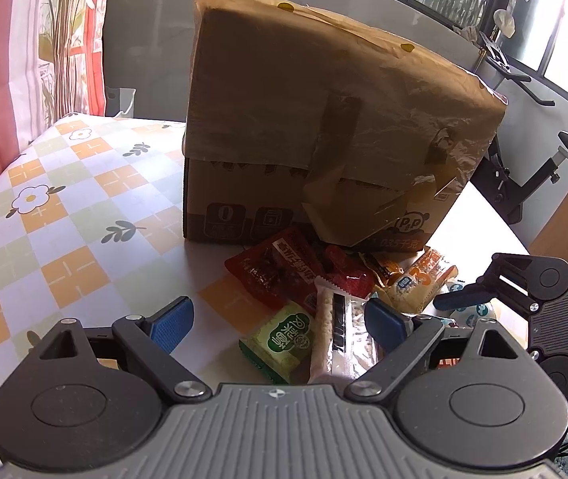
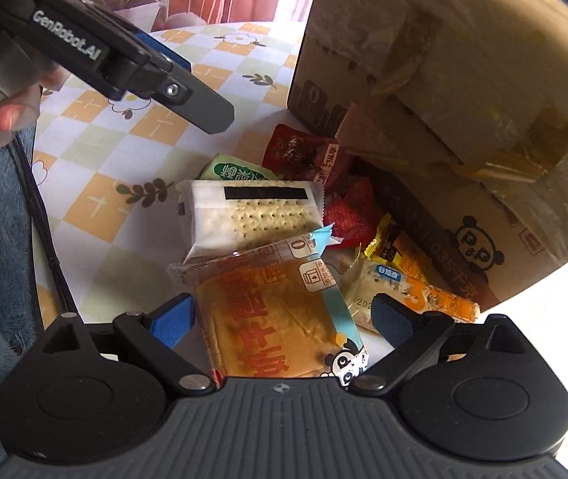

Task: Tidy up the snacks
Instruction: 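Lower right tool to the bread pack with red text and grasp it, then grasp the white cracker pack with left tool while right tool holds the bread pack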

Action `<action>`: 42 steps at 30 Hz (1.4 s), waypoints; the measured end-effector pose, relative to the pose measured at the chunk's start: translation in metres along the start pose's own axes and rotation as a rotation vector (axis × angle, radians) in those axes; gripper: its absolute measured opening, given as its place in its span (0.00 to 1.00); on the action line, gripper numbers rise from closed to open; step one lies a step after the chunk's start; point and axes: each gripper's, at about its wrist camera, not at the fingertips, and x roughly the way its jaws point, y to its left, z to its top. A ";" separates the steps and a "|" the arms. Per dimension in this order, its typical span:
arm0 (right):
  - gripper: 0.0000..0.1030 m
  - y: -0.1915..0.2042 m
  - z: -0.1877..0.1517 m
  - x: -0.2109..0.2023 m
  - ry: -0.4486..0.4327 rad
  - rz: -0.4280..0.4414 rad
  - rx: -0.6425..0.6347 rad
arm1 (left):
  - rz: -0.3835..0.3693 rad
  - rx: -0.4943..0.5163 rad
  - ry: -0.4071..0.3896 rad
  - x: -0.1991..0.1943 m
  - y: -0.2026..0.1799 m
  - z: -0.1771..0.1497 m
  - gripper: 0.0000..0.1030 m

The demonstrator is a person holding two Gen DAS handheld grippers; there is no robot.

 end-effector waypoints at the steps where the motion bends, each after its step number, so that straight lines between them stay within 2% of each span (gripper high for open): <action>1: 0.89 -0.003 -0.001 0.002 -0.001 0.019 0.020 | -0.003 0.000 0.001 0.000 0.000 0.000 0.91; 4: 0.85 -0.007 -0.006 0.005 -0.019 0.052 0.093 | -0.018 -0.001 0.003 0.000 0.001 -0.001 0.90; 13: 0.80 0.000 -0.023 -0.002 -0.046 -0.004 0.257 | -0.029 0.011 0.026 0.005 -0.004 -0.004 0.89; 17: 0.78 0.001 -0.030 -0.012 -0.088 -0.025 0.422 | -0.019 0.012 0.025 0.006 -0.003 -0.004 0.89; 20: 0.77 0.005 -0.037 -0.020 -0.125 -0.075 0.540 | -0.021 0.020 0.042 0.010 -0.005 -0.005 0.88; 24: 0.77 0.012 -0.042 -0.024 -0.110 -0.163 0.546 | -0.029 0.038 0.053 0.013 -0.010 -0.006 0.88; 28: 0.77 0.005 -0.046 -0.029 -0.110 -0.189 0.583 | -0.030 0.035 0.060 0.014 -0.012 -0.007 0.88; 32: 0.77 -0.009 -0.056 -0.036 -0.156 -0.203 0.662 | -0.036 0.049 0.068 0.015 -0.015 -0.006 0.87; 34: 0.77 -0.012 -0.059 -0.034 -0.154 -0.240 0.672 | -0.044 0.068 0.082 0.017 -0.018 -0.007 0.83; 39: 0.77 -0.014 -0.065 -0.033 -0.174 -0.238 0.679 | -0.093 0.132 0.132 0.027 -0.032 -0.006 0.80; 42: 0.77 -0.018 -0.070 -0.035 -0.186 -0.238 0.699 | -0.095 0.182 0.144 0.033 -0.041 -0.003 0.80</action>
